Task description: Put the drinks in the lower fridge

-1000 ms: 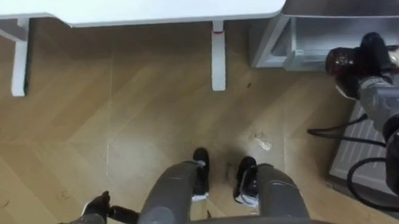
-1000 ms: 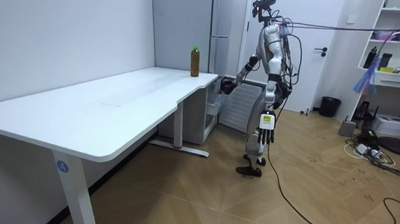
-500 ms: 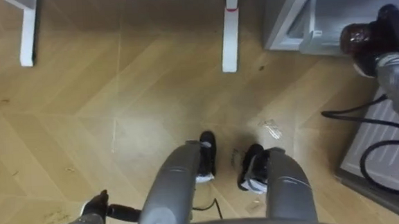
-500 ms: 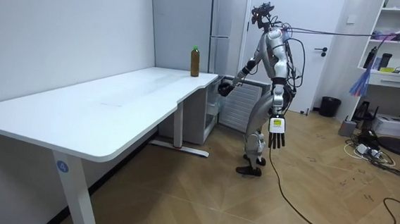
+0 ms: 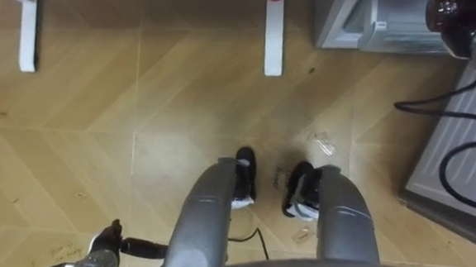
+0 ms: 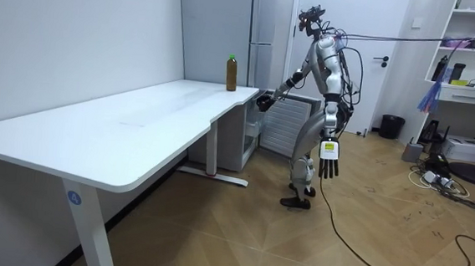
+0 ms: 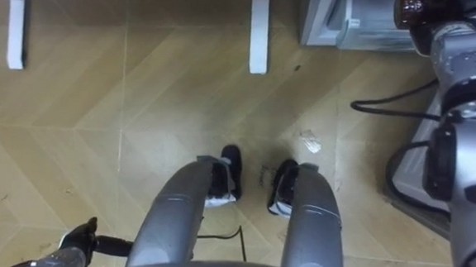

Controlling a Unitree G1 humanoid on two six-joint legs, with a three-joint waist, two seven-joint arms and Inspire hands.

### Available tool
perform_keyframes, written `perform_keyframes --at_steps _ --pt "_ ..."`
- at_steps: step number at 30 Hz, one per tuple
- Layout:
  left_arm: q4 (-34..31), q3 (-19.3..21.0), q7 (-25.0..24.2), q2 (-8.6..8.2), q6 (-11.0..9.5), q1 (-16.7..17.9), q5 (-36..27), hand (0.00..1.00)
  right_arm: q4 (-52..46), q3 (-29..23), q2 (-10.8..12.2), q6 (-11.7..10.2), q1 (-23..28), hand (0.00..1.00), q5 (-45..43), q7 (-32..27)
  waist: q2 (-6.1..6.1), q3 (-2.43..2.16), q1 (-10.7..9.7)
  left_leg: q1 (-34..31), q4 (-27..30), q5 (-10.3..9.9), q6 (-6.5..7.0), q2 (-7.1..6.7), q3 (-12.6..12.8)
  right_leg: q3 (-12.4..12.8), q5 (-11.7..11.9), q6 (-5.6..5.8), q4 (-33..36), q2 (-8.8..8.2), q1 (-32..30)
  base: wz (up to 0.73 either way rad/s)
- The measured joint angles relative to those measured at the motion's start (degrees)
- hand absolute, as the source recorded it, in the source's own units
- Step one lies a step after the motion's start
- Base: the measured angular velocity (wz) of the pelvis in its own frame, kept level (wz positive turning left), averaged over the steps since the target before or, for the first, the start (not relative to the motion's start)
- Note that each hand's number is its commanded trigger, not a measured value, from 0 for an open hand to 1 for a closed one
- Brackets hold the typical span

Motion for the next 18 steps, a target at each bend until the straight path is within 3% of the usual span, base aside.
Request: perform_keyframes --at_steps 3,4,5,6,18 --pt "0.01 0.1 1.32 0.0 -0.07 0.03 -0.16 0.0 0.03 -0.02 -0.09 0.0 -0.38 1.0 -0.05 -1.16 0.06 -0.03 0.16 -0.02 0.4 -0.29 -0.01 -0.05 0.04 0.11 -0.17 -0.09 0.54 -0.14 -0.13 0.0" --pt "0.01 0.11 1.42 0.0 -0.11 0.08 -0.57 0.0 0.05 -0.07 -0.11 0.0 -0.38 0.72 0.37 -1.23 0.22 -0.13 0.11 -0.01 0.42 -0.31 0.01 -0.05 0.04 0.12 -0.17 -0.09 0.56 -0.14 -0.13 0.0" --pt "0.0 0.11 1.47 0.01 -0.13 0.17 -1.25 0.0 0.08 -0.1 -0.12 0.0 -0.38 0.59 1.05 -1.24 0.32 -0.18 0.13 0.01 0.46 -0.31 0.02 -0.05 0.05 0.15 -0.17 -0.09 0.61 -0.14 -0.13 0.0" --pt "0.0 0.11 1.59 0.01 -0.13 0.21 -1.7 0.0 0.09 -0.11 -0.12 0.0 -0.38 0.0 1.39 -1.24 0.37 -0.18 0.16 0.01 0.48 -0.31 0.02 -0.05 0.06 0.16 -0.17 -0.09 0.66 -0.14 -0.13 0.0" --pt "-0.06 0.07 2.55 -0.01 -0.43 1.25 -2.82 0.0 0.08 -0.19 -1.0 -0.34 -0.55 0.0 2.87 -1.47 0.81 -0.21 0.27 0.09 0.41 -0.35 -0.05 -0.06 0.13 0.22 -0.38 -0.14 0.82 -0.17 -0.16 0.0"
